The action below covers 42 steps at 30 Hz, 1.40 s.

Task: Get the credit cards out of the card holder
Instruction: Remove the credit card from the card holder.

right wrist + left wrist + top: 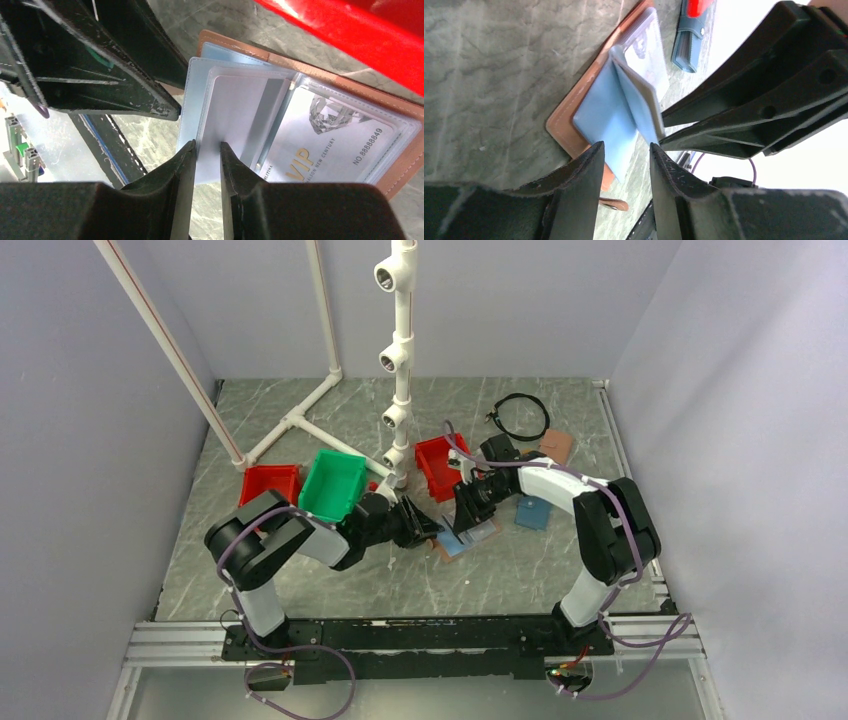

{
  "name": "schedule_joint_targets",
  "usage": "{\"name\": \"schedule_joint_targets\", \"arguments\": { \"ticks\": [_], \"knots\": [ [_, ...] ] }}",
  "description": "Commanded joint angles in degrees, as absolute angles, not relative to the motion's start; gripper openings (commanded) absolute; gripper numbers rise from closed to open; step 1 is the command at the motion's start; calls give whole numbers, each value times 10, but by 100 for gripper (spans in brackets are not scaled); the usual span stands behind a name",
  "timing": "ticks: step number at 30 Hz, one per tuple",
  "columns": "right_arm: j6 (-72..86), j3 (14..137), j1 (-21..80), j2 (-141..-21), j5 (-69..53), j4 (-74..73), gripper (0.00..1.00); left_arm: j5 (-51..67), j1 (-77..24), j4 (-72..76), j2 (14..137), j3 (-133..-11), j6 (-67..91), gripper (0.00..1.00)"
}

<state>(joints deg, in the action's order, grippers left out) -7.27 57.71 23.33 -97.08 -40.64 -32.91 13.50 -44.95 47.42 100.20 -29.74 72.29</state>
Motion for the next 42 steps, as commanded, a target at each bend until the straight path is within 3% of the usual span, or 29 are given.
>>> {"name": "schedule_joint_targets", "arguments": {
  "ticks": [1,22,27,42],
  "knots": [
    [-77,578,222,-952,-374,-324,24,151,-444,516,1025,-315,727,43],
    [-78,579,213,-946,-326,-322,16,165,-441,519,1082,-380,726,45],
    [-77,579,211,-944,-313,-319,16,161,-441,515,1085,-383,725,58],
    [-75,577,193,-915,-263,-308,13,167,-441,519,1115,-415,723,52]
  ]
}}
